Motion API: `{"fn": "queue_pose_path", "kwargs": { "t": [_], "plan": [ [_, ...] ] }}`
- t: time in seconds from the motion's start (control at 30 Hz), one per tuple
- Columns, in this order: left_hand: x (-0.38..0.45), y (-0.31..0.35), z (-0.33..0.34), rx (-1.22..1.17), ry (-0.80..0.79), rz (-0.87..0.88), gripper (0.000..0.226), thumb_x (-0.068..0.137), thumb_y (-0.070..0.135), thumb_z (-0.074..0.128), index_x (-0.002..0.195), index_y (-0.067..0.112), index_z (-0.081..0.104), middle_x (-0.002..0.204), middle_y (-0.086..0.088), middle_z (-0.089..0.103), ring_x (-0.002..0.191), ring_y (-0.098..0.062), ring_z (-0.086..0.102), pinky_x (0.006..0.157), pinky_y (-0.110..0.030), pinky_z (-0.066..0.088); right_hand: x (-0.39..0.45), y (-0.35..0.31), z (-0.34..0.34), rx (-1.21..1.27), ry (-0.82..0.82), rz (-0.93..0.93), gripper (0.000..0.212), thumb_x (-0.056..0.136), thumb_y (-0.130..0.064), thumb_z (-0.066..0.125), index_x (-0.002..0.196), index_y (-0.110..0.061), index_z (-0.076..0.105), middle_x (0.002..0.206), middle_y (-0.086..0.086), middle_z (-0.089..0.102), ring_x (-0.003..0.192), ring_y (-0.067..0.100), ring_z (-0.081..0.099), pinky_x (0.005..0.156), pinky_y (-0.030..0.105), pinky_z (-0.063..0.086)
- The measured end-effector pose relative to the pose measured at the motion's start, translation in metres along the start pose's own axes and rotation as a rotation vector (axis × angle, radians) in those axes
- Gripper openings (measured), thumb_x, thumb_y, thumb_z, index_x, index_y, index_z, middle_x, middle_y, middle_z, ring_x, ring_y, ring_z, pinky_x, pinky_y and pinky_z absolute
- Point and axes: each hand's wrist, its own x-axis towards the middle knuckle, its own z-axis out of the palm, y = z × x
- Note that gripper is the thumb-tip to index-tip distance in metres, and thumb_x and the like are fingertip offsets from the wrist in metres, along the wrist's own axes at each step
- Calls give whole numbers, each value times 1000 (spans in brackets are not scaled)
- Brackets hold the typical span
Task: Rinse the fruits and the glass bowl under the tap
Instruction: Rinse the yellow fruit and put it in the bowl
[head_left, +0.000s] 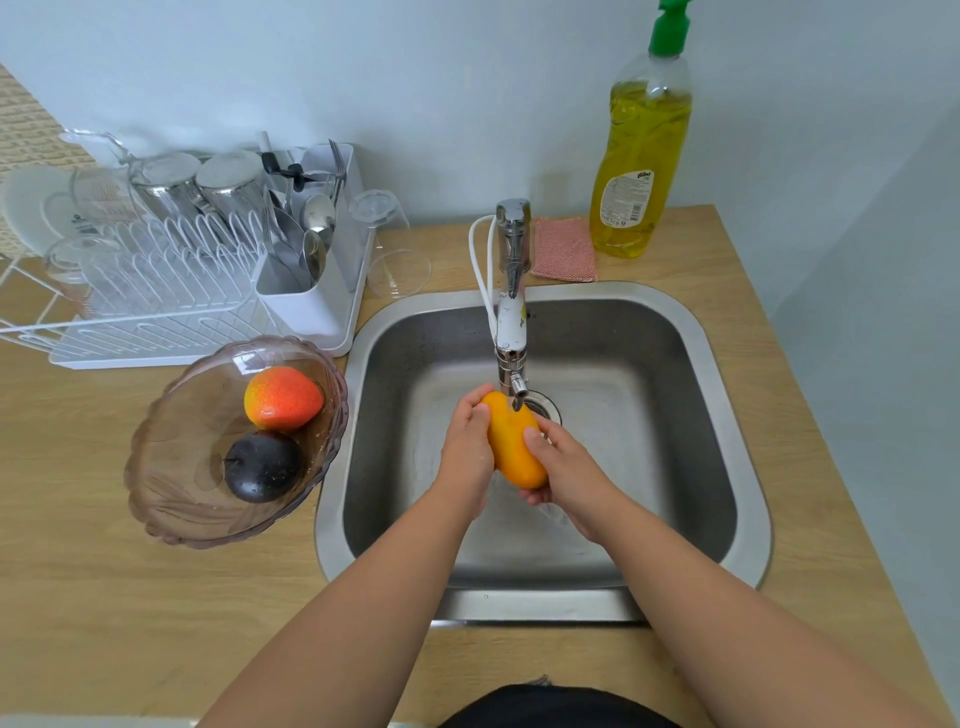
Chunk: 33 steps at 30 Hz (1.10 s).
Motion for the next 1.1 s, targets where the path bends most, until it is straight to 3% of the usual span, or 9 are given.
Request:
{"fn": "queue_pose_path", "kwargs": {
  "t": [0.17, 0.3, 0.43, 0.63, 0.8, 0.87, 0.93, 1.03, 1.1],
  "plan": [
    [2, 7, -2, 92, 3, -52, 35, 99, 55, 41, 127, 34, 46, 129, -7, 56, 116, -28, 58, 101, -55, 52, -8, 6, 3, -67, -100, -77, 65, 97, -34, 56, 151, -42, 21, 141, -6, 39, 115, 19, 54, 77, 26, 51],
    [-1, 8, -4, 20, -32, -71, 31, 100, 45, 54, 128, 36, 46, 129, -7, 56, 115, -32, 60, 96, -54, 56, -6, 2, 5, -69, -94, -98, 62, 96, -30, 58, 147, -43, 26, 138, -7, 41, 108, 13, 54, 66, 17, 47],
    [-5, 8, -4, -133, -117, -63, 17, 105, 33, 50, 121, 37, 53, 127, -5, 60, 117, -31, 61, 94, -50, 57, -2, -7, 4, -79, 14, -47, 34, 95, -53, 50, 126, -47, 36, 120, 4, 56, 93, 24, 62, 57, 26, 48],
    [-13, 4, 4, -100, -97, -58, 20, 107, 45, 38, 114, 43, 56, 131, -10, 59, 117, -32, 61, 95, -55, 55, 2, -12, 5, 1, 76, 147, 44, 98, -63, 25, 122, -30, 42, 99, 11, 60, 71, 22, 59, 57, 30, 49],
    [-9, 12, 4, -83, 9, -90, 29, 106, 53, 31, 102, 46, 59, 120, -7, 63, 106, -29, 63, 89, -50, 58, -3, 3, 3, 110, -109, 1, 43, 99, -47, 46, 139, -32, 39, 108, 9, 58, 79, 21, 53, 70, 32, 46],
    [-8, 15, 1, -61, 3, -92, 32, 102, 61, 35, 108, 41, 59, 121, -10, 65, 107, -31, 66, 92, -52, 57, -4, 4, 1, 126, -147, -25, 50, 96, -36, 57, 141, -38, 35, 109, 6, 58, 84, 21, 54, 75, 32, 46],
    [-6, 14, 0, -32, -35, -88, 47, 92, 69, 48, 119, 33, 58, 125, -11, 65, 109, -32, 67, 93, -54, 57, -5, 1, 2, 77, -118, -46, 51, 94, -36, 60, 139, -38, 35, 111, 4, 59, 87, 20, 57, 76, 33, 47],
    [-9, 9, 1, -12, -95, -47, 35, 95, 54, 59, 121, 30, 59, 127, -10, 64, 111, -33, 66, 92, -55, 58, 1, -9, 3, 55, 56, -7, 41, 95, -51, 51, 130, -33, 41, 121, 5, 57, 97, 22, 62, 78, 36, 55],
    [-13, 6, 4, -22, -166, -26, 39, 90, 55, 64, 123, 36, 60, 132, -7, 63, 117, -33, 64, 96, -58, 55, 9, -14, 3, 104, 142, 91, 45, 96, -57, 44, 129, -27, 45, 122, 7, 57, 102, 27, 63, 83, 47, 58]
  ]
}}
